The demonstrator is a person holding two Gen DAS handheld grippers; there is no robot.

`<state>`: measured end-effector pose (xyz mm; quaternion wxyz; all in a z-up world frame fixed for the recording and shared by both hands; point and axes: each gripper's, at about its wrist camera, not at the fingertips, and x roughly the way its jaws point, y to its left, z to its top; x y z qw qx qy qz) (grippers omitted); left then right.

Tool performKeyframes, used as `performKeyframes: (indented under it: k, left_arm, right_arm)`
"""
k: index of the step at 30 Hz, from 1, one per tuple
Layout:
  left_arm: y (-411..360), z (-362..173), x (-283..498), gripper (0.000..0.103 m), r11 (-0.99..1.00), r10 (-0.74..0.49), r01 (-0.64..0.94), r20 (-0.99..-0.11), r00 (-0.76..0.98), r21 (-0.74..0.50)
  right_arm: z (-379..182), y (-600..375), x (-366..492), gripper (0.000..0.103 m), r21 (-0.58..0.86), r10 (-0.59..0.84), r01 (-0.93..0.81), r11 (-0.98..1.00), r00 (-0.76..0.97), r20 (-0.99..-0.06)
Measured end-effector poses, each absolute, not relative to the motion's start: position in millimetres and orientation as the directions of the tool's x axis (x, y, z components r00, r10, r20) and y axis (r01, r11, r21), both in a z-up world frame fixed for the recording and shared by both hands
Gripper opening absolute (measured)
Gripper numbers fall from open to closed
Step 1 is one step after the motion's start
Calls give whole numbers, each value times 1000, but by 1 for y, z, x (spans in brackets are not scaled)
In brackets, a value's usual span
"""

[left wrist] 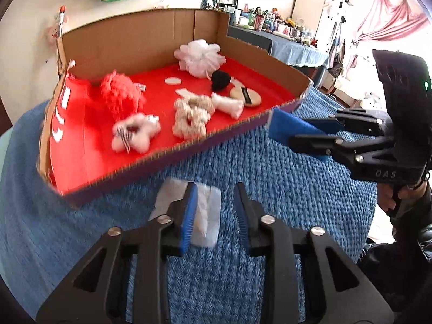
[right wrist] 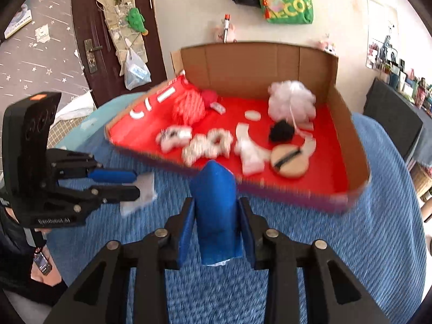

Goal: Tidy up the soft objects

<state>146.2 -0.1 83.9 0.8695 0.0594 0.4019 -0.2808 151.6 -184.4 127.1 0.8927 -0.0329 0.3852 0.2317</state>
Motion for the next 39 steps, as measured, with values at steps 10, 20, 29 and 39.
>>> performKeyframes:
  k: [10,20,29,39]
  left_arm:
    - [3,73,143,71,870,-368,492,-719,589,-42]
    - [3,58,162,39,826,-391,561,-777,494,-59]
    - [-2,61,154,21,813,-390,583,-762,517,-21]
    - [-3,74,142,20,802,-437,594,-736,517,-59]
  right_arm:
    - [92,-183,141,68,50,283,-384,922,580,-764]
    - [89,-190,142,69,75,296,-370,926,587,-753]
    - [85,-179,142,33,44,282,-390,920,580,-764]
    - [97,-172,131,18,42,307,-412,910,605,-735]
